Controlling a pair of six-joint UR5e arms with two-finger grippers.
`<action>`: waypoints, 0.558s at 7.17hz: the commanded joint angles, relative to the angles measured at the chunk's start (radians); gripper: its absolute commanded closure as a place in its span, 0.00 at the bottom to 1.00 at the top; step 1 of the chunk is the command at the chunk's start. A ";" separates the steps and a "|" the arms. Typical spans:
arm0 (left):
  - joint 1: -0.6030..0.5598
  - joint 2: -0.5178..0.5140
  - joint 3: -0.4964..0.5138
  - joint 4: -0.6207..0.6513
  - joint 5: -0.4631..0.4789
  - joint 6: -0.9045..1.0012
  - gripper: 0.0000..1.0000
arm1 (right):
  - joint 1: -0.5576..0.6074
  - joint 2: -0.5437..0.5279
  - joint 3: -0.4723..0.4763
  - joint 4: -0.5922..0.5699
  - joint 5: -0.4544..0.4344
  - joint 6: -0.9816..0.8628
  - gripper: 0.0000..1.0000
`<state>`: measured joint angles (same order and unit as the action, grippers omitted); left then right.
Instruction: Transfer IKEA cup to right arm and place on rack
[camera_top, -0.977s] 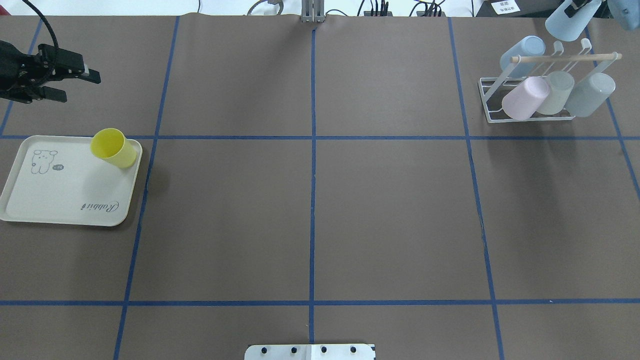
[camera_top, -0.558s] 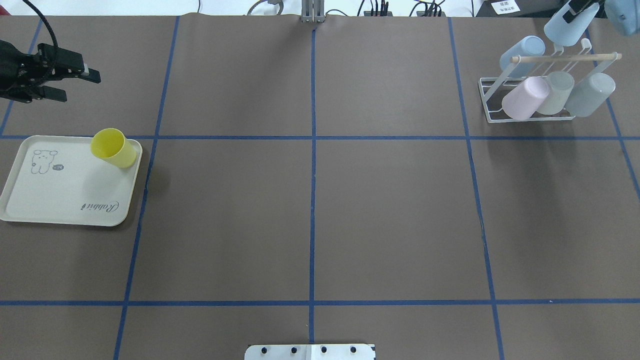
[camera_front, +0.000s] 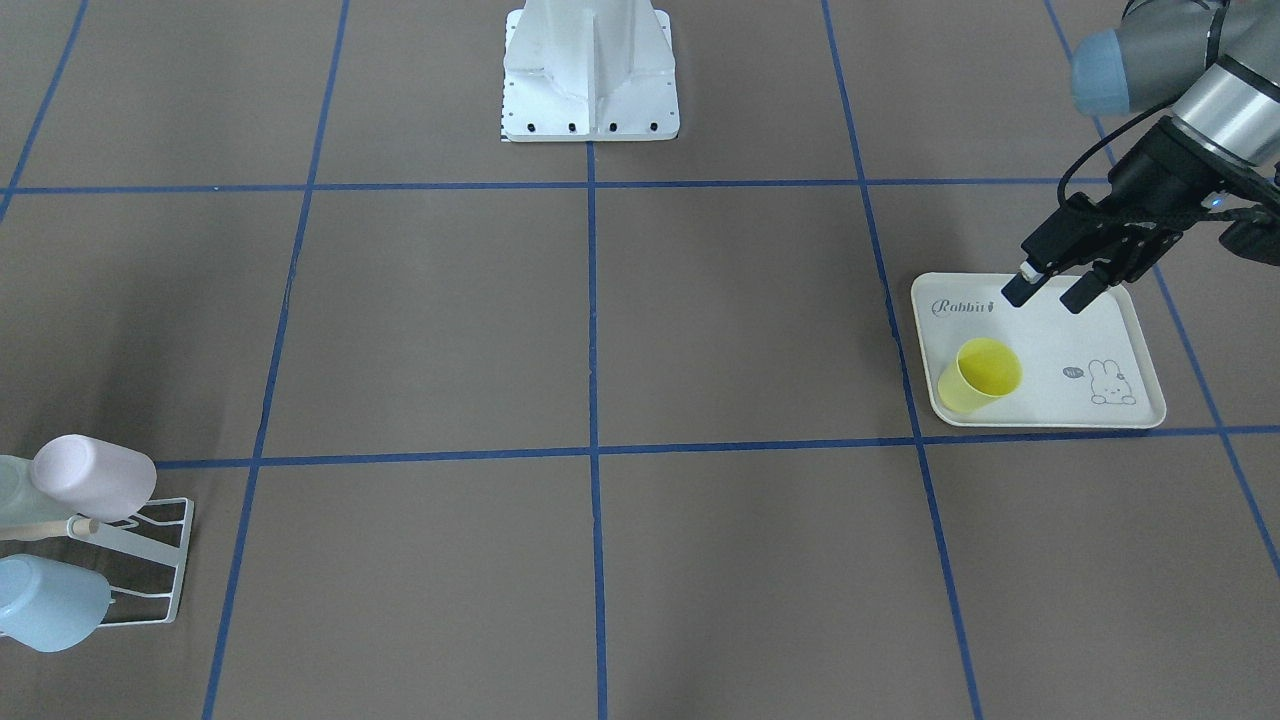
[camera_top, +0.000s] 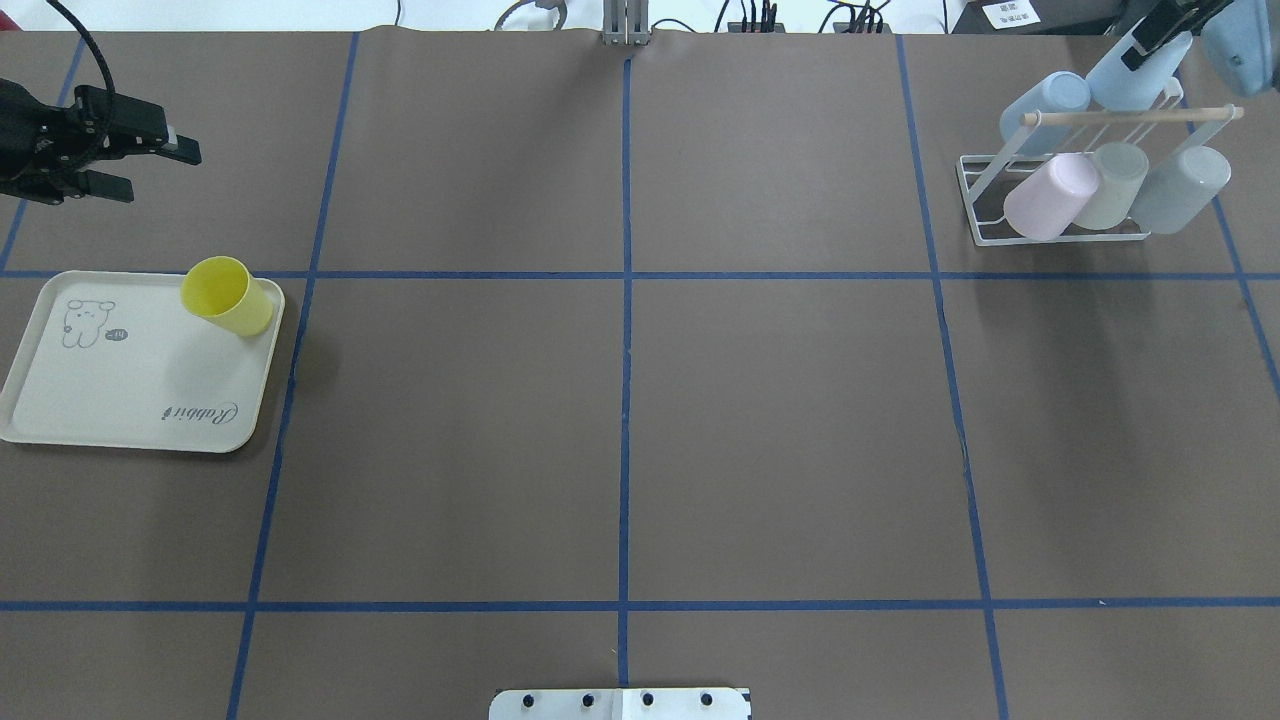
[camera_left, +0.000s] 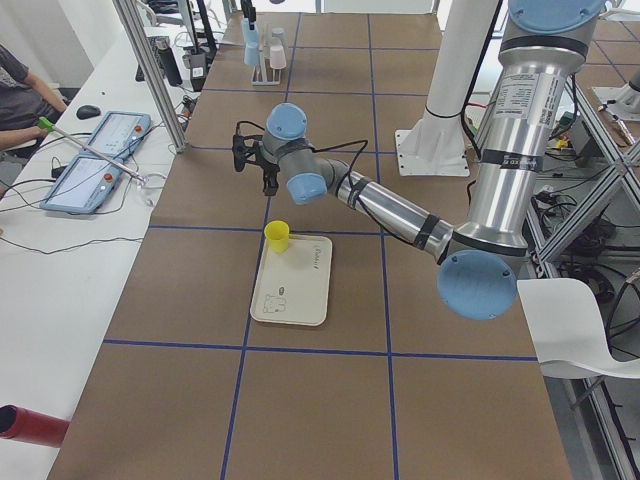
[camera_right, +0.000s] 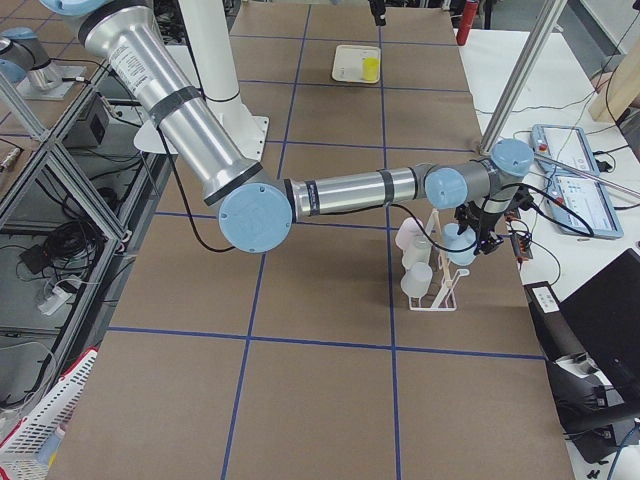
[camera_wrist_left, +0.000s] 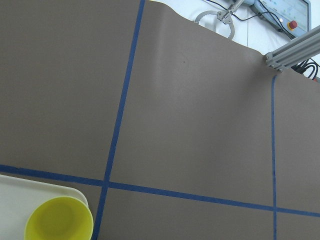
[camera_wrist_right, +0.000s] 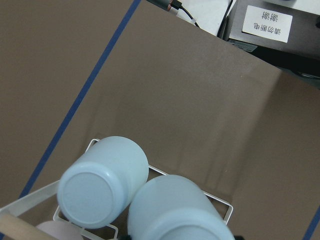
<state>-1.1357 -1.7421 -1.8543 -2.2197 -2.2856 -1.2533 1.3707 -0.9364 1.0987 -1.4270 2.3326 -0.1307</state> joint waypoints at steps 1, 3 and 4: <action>-0.001 -0.001 -0.002 0.000 0.000 0.000 0.00 | -0.010 -0.018 0.000 0.002 -0.001 -0.007 0.54; -0.001 -0.001 -0.005 0.002 0.000 0.000 0.00 | -0.024 -0.019 0.000 0.000 -0.009 -0.004 0.53; -0.001 -0.001 -0.006 0.000 0.000 0.000 0.00 | -0.027 -0.019 -0.002 0.000 -0.019 -0.004 0.49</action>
<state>-1.1366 -1.7426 -1.8591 -2.2186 -2.2856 -1.2533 1.3496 -0.9549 1.0980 -1.4264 2.3232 -0.1356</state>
